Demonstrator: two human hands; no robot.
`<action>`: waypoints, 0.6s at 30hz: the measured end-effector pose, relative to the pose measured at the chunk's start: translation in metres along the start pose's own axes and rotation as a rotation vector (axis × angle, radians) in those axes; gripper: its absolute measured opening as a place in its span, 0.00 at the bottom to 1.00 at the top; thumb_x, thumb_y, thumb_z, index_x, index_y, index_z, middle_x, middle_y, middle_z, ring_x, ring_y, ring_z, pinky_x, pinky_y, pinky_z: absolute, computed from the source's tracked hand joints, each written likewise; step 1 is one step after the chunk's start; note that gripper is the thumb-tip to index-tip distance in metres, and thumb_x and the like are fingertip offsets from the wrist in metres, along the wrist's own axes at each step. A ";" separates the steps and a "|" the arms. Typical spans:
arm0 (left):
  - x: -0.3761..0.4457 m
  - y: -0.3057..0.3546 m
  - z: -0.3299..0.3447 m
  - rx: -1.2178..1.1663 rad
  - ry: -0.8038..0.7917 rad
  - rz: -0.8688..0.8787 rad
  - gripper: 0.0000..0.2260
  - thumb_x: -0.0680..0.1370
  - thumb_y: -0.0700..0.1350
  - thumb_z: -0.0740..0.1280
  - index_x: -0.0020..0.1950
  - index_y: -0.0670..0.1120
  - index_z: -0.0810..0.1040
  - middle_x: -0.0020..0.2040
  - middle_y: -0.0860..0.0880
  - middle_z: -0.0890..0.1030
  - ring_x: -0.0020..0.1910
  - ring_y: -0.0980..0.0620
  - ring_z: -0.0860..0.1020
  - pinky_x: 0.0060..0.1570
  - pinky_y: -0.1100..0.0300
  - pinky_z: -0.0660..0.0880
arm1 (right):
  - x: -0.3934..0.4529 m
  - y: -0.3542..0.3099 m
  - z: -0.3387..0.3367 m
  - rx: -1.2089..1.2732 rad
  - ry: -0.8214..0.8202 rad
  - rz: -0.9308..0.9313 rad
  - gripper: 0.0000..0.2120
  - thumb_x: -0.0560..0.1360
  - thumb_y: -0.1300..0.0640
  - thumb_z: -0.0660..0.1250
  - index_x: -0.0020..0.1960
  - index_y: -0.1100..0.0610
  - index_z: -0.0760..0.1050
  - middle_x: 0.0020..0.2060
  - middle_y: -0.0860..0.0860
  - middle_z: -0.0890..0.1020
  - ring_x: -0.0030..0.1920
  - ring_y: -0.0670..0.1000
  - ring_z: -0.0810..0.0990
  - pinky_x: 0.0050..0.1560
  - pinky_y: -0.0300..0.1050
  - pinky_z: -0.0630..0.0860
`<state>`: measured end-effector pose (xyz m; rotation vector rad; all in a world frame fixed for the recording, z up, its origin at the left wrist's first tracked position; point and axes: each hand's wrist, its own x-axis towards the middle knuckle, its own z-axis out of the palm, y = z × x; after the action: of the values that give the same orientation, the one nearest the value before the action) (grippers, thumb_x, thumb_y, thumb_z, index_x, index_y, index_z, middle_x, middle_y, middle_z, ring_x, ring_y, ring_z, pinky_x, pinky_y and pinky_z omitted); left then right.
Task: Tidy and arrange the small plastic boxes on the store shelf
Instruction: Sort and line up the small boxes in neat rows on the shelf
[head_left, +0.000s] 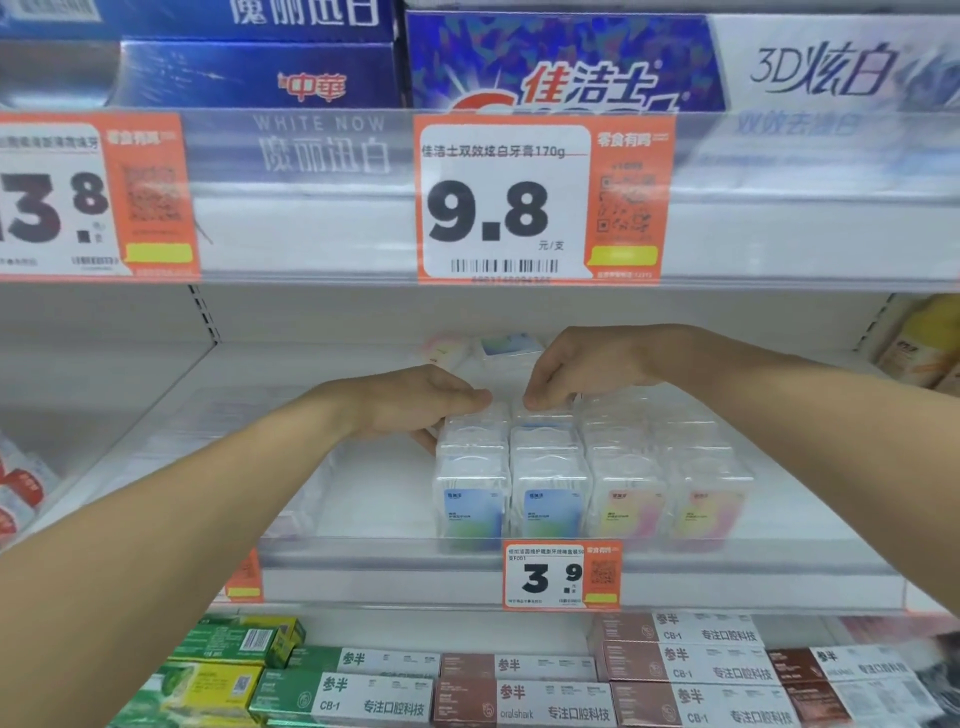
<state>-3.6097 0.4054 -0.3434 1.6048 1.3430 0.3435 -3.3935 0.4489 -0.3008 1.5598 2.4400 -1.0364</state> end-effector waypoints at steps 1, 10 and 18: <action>0.000 0.000 -0.001 0.002 -0.007 -0.001 0.16 0.81 0.55 0.61 0.56 0.46 0.82 0.52 0.47 0.85 0.48 0.52 0.82 0.51 0.59 0.78 | -0.001 0.000 0.000 -0.006 -0.003 0.001 0.16 0.73 0.49 0.73 0.54 0.60 0.83 0.46 0.52 0.82 0.47 0.49 0.77 0.58 0.43 0.75; 0.000 -0.001 -0.005 0.023 -0.052 -0.020 0.16 0.81 0.55 0.60 0.57 0.46 0.82 0.53 0.46 0.85 0.54 0.47 0.82 0.56 0.56 0.77 | -0.003 -0.003 0.000 -0.045 -0.030 -0.002 0.13 0.73 0.47 0.73 0.51 0.55 0.84 0.48 0.49 0.82 0.49 0.48 0.79 0.57 0.41 0.75; 0.000 0.004 -0.008 0.055 -0.026 -0.028 0.20 0.81 0.58 0.56 0.58 0.48 0.82 0.52 0.51 0.85 0.52 0.54 0.82 0.52 0.63 0.77 | 0.021 -0.003 -0.014 -0.053 0.076 0.054 0.15 0.79 0.47 0.64 0.52 0.57 0.82 0.46 0.49 0.84 0.47 0.49 0.83 0.53 0.46 0.76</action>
<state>-3.6133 0.4100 -0.3370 1.6286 1.3643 0.2696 -3.4019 0.4727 -0.2967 1.6678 2.4367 -0.9122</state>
